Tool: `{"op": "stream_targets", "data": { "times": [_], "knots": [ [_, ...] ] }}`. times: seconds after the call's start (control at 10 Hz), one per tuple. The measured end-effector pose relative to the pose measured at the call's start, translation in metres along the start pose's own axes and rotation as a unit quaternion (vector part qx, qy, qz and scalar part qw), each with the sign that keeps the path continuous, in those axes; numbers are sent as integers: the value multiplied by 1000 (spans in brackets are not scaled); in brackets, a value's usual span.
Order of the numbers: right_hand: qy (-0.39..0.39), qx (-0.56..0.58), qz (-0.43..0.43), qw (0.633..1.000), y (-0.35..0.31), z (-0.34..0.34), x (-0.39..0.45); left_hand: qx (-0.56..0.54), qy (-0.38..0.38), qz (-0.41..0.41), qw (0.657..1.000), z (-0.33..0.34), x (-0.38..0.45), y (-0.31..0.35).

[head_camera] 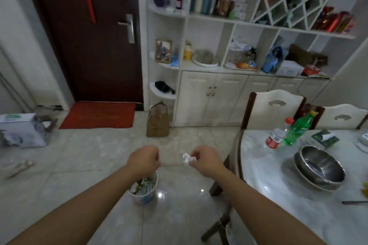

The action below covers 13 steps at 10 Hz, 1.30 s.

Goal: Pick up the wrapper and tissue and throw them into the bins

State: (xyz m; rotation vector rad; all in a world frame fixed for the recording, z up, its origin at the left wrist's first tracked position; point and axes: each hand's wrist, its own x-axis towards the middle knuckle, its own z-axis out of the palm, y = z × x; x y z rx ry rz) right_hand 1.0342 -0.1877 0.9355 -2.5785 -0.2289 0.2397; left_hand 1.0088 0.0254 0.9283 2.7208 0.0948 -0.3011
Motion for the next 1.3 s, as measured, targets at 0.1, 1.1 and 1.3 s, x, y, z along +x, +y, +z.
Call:
{"op": "stream_targets", "data": {
  "times": [0.1, 1.1, 1.3],
  "knots": [
    [-37, -8, -12, 999, -32, 38, 26, -7, -11, -58, 998, -9, 4, -51],
    [-246, -60, 139, 957, 89, 516, 340, -65, -110, -257, 958, 275, 260, -389],
    [-247, -86, 154, 953, 103, 552, 356, -72, -111, -276, 952, 300, 274, -418]
  ]
}}
